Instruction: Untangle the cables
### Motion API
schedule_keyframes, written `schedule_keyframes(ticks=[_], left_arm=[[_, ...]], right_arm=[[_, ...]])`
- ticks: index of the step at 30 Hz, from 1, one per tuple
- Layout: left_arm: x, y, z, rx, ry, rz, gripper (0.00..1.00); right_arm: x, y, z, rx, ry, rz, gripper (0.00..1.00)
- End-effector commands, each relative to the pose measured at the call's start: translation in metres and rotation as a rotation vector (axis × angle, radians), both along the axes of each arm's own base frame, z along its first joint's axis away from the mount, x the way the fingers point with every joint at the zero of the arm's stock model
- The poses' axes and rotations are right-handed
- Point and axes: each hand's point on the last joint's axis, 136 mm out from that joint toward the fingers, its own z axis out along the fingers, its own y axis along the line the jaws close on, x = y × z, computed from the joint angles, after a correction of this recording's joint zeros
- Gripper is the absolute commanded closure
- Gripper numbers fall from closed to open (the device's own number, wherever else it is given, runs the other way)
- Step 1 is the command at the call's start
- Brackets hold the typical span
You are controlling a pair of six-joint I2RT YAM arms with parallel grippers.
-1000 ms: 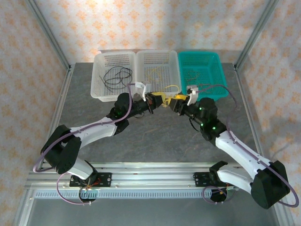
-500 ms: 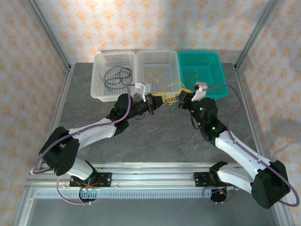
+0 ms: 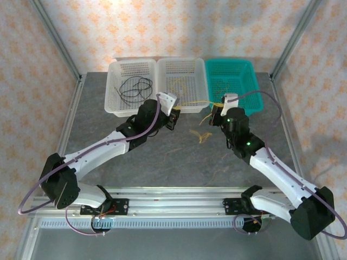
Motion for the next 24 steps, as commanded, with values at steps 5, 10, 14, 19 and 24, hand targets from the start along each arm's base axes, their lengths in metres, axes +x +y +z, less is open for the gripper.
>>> schedule_keyframes(ticks=[5, 10, 14, 19, 24], left_arm=[[0.009, 0.056, 0.011, 0.162, -0.059, 0.208, 1.00], [-0.003, 0.018, 0.016, 0.023, -0.039, 0.019, 1.00], [-0.004, 0.001, 0.020, -0.084, -0.017, -0.042, 0.75], [-0.006, -0.004, 0.036, -0.165, -0.047, -0.067, 0.07], [0.001, 0.029, 0.034, -0.212, -0.033, 0.075, 0.01]], right_arm=[[-0.006, 0.002, 0.030, -0.066, 0.011, 0.075, 1.00], [0.002, 0.000, 0.038, -0.022, 0.037, 0.022, 1.00], [0.010, 0.001, 0.048, 0.042, 0.047, -0.013, 1.00], [0.028, 0.002, 0.058, 0.110, 0.067, -0.083, 1.00], [0.067, -0.001, 0.050, 0.097, 0.102, -0.211, 1.00]])
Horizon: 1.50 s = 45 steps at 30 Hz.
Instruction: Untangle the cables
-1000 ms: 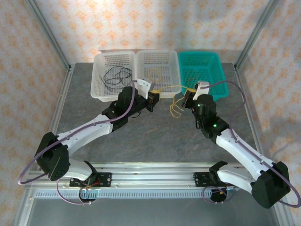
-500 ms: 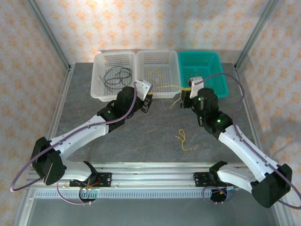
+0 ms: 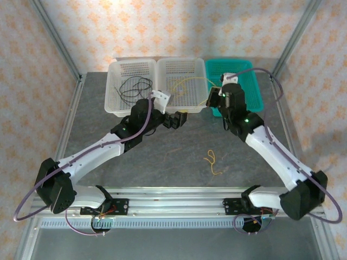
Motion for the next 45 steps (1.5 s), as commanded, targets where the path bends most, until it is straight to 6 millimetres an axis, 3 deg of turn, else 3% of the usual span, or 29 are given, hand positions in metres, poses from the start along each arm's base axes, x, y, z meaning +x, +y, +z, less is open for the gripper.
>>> schedule_keyframes(ticks=[1, 7, 14, 18, 22, 25, 28, 34, 39, 45], left_arm=[[0.006, 0.031, 0.009, -0.089, 0.007, 0.118, 0.01], [0.004, 0.080, -0.025, -0.167, 0.118, 0.279, 0.01], [-0.012, 0.096, -0.046, -0.242, 0.178, 0.311, 0.01], [-0.017, 0.103, -0.054, -0.242, 0.198, 0.337, 0.01], [-0.019, 0.106, -0.061, -0.235, 0.209, 0.351, 0.01], [-0.019, 0.108, -0.065, -0.223, 0.215, 0.364, 0.01], [-0.018, 0.107, -0.067, -0.207, 0.224, 0.359, 0.01], [-0.018, 0.098, -0.076, -0.197, 0.235, 0.327, 0.01], [-0.021, 0.072, -0.083, -0.194, 0.240, 0.264, 0.01], [-0.028, 0.024, -0.097, -0.240, 0.285, 0.162, 0.01]], right_arm=[[0.028, -0.010, 0.001, 0.014, 0.013, -0.128, 1.00], [0.096, 0.005, -0.025, 0.002, 0.075, -0.159, 1.00], [0.172, 0.026, -0.075, 0.021, 0.185, -0.157, 1.00], [0.196, 0.037, -0.104, 0.008, 0.250, -0.156, 1.00], [0.202, 0.045, -0.127, 0.009, 0.306, -0.139, 0.97], [0.202, 0.047, -0.134, 0.006, 0.321, -0.127, 0.89], [0.201, 0.050, -0.126, 0.001, 0.314, -0.106, 0.76], [0.183, 0.043, -0.079, -0.039, 0.241, -0.070, 0.59], [0.133, 0.030, -0.065, -0.072, 0.226, -0.046, 0.58], [0.046, 0.014, -0.083, -0.064, 0.261, -0.004, 0.57]])
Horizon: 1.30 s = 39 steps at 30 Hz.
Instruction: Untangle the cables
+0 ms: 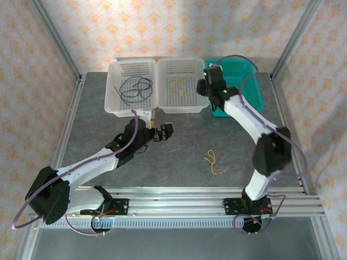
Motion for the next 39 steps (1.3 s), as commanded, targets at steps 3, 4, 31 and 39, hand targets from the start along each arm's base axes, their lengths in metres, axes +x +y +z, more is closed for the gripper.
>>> schedule_keyframes(ticks=[3, 4, 31, 39], left_arm=[[-0.004, -0.040, -0.007, -0.093, 0.018, -0.062, 0.01], [-0.007, -0.046, -0.011, -0.097, 0.023, -0.071, 0.01], [-0.057, -0.078, -0.055, -0.202, 0.124, -0.098, 0.01], [-0.058, -0.080, -0.055, -0.208, 0.126, -0.114, 0.01]], right_arm=[[-0.068, -0.014, -0.028, -0.012, 0.060, 0.011, 0.57], [-0.080, -0.018, -0.036, -0.008, 0.079, 0.005, 0.57], [-0.232, -0.037, -0.158, 0.094, 0.503, 0.010, 0.50], [-0.227, -0.035, -0.183, 0.062, 0.545, -0.007, 0.62]])
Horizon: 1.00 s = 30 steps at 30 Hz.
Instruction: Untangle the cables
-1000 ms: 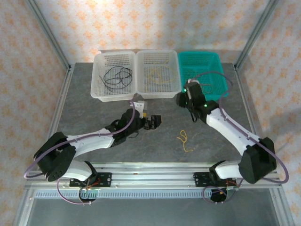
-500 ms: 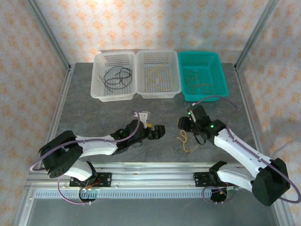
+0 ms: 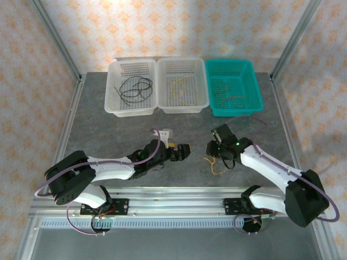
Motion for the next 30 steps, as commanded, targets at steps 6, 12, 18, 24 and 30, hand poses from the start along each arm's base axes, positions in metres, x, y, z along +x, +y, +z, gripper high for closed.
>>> schedule_keyframes(ticks=[6, 12, 18, 24, 30], left_arm=[[0.000, 0.001, 0.008, -0.038, -0.022, 0.011, 0.01], [0.001, -0.001, 0.011, -0.046, -0.028, 0.015, 0.01], [0.007, 0.002, 0.031, -0.069, -0.081, 0.005, 0.01], [-0.009, -0.010, 0.089, -0.184, -0.269, -0.165, 0.01], [-0.019, -0.007, 0.134, -0.341, -0.356, -0.268, 0.07]], right_arm=[[-0.002, -0.009, -0.016, -0.065, 0.018, -0.017, 0.77], [0.004, -0.004, 0.004, -0.009, -0.057, -0.010, 0.95], [0.016, 0.012, 0.060, 0.144, -0.270, 0.028, 1.00], [0.026, 0.032, 0.133, 0.337, -0.524, 0.093, 1.00], [0.019, 0.044, 0.192, 0.379, -0.760, 0.268, 1.00]])
